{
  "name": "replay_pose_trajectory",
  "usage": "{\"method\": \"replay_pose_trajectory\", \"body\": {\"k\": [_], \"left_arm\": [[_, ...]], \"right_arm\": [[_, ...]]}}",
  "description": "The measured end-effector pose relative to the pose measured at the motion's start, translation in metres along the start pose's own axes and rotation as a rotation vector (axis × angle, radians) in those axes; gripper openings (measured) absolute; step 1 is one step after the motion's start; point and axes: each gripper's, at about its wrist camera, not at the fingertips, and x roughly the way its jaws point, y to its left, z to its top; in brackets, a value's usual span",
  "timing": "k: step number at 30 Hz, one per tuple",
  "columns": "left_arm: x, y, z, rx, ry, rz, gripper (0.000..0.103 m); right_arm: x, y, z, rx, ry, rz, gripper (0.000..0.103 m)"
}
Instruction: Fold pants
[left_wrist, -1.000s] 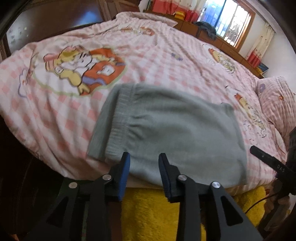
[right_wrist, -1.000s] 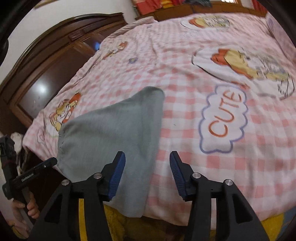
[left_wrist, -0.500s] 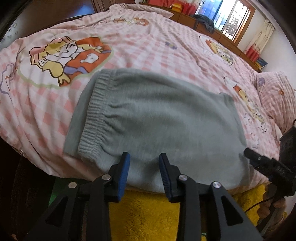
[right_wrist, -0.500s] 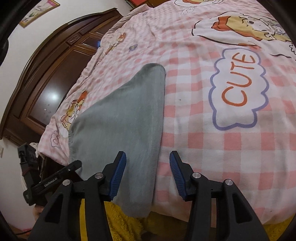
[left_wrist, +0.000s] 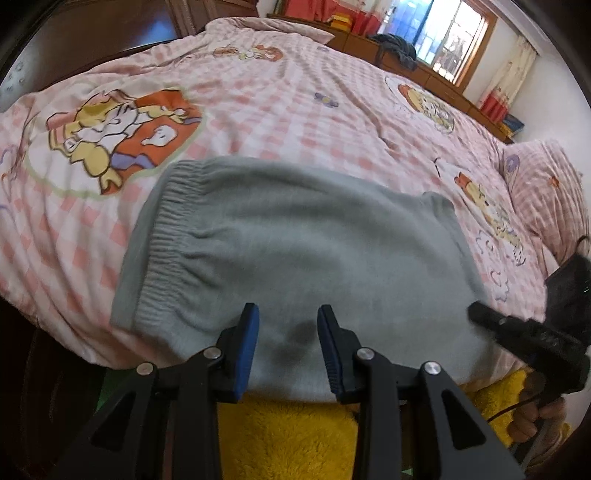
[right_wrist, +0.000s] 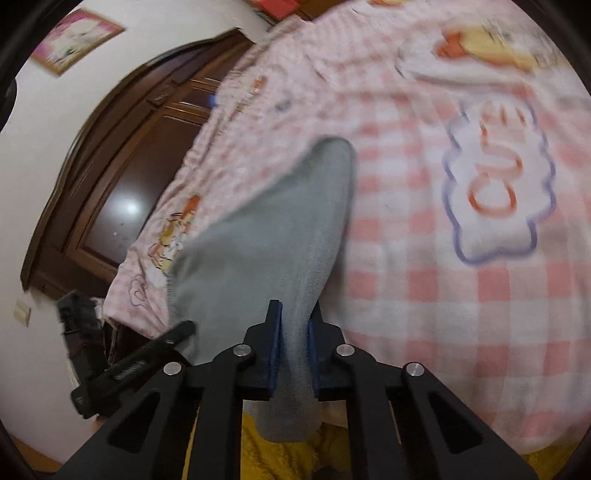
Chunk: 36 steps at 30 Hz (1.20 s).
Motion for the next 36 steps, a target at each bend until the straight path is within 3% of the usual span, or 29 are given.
{"method": "replay_pose_trajectory", "body": {"k": [5,8,12,14,18,21,28,36], "left_arm": [[0.008,-0.008,-0.006,0.015,0.022,0.012,0.034],[-0.002,-0.012,-0.008,0.007,0.003,-0.031,0.034],[-0.008,-0.029,-0.012,0.056,-0.001,-0.090,0.036],[0.001,-0.038,-0.018,0.088,0.039,-0.087,0.036],[0.003,-0.040,-0.019,0.087,0.045,-0.081,0.036],[-0.008,-0.031,-0.017,0.060,0.022,-0.088,0.036],[-0.041,0.017,-0.011,-0.038,-0.062,-0.027,0.036],[-0.063,0.078,-0.010,-0.145,-0.116,0.059,0.036]], "right_arm": [[-0.013,0.053,0.006,-0.172,-0.052,0.009,0.012],[-0.016,0.078,0.007,-0.248,-0.070,0.018,0.012],[-0.018,0.089,0.008,-0.258,-0.082,0.047,0.012],[-0.018,0.088,0.009,-0.245,-0.069,0.063,0.012],[-0.017,0.089,0.010,-0.254,-0.064,0.071,0.012],[-0.015,0.104,0.015,-0.304,-0.057,0.074,0.012],[0.002,0.161,0.012,-0.497,-0.021,0.084,0.012],[0.057,0.214,-0.006,-0.631,0.098,0.122,0.012]]}}
